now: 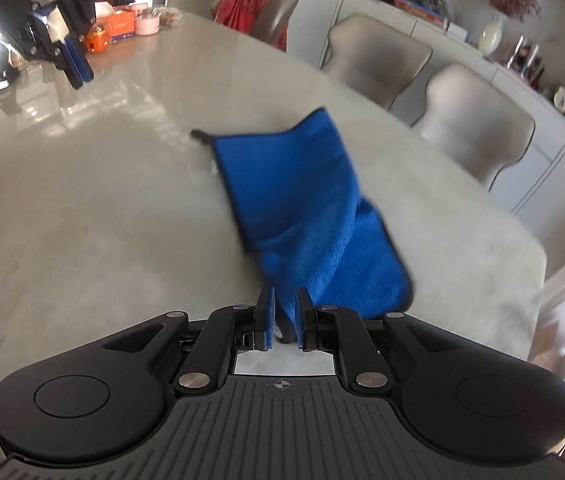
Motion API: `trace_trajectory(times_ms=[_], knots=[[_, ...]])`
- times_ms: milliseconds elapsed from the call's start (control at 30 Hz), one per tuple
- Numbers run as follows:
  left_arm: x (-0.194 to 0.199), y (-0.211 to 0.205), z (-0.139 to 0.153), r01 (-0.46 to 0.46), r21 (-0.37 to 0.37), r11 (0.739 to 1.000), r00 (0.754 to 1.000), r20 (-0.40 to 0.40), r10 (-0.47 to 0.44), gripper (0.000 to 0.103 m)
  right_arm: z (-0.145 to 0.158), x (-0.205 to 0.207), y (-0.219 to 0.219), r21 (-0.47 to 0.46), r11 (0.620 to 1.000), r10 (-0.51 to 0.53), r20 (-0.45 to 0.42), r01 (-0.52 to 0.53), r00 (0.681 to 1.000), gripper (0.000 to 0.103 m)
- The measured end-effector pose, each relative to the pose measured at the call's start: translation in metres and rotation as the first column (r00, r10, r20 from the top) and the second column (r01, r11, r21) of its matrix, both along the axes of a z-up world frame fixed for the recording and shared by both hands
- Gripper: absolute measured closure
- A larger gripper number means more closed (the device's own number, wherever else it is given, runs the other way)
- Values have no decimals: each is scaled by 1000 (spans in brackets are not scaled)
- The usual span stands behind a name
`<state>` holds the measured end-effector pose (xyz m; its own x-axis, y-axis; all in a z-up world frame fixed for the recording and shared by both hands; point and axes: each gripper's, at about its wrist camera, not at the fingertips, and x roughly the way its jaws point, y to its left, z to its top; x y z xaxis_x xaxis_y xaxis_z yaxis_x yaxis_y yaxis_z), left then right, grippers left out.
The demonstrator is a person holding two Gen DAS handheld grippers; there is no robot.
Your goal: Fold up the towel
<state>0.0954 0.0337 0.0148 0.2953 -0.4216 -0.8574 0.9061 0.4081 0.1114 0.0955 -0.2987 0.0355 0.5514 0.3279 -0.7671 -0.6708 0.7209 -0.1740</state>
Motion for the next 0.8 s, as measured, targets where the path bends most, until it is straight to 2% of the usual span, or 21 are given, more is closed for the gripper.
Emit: trace_trajectory(times_ms=[67,133,233,367,467,567,667,700,800], knots=[[10,-6,-4,-20,-15,1000,999,47,20,88,0,-3,-3,5,1000,-21,-7,21,1000,91],[29,-12,-9,-51,-37,998,994,91,54,73,2,-6,-6,16,999,-50,-7,50,999,91],[65,-20,-23,-120,-57,991,986,111,126,59,2,-6,-7,29,996,-85,-7,85,996,91],[92,-31,-49,-137,-32,990,984,107,140,59,-8,3,-2,32,993,-118,-7,118,993,90],[103,-38,-70,-111,30,993,990,92,108,59,-21,13,4,18,989,-144,-16,144,989,90],[110,-42,-88,-80,96,992,992,107,70,59,-32,26,9,-18,988,-153,-13,153,988,89],[120,-45,-98,-63,111,992,994,94,52,59,-42,39,15,-71,987,-144,-7,143,990,88],[122,-46,-100,-57,108,992,996,81,49,57,-45,44,16,-89,987,-136,-2,135,991,86],[127,-50,-105,-32,102,994,998,65,26,56,-51,57,20,-133,984,-119,24,121,993,67]])
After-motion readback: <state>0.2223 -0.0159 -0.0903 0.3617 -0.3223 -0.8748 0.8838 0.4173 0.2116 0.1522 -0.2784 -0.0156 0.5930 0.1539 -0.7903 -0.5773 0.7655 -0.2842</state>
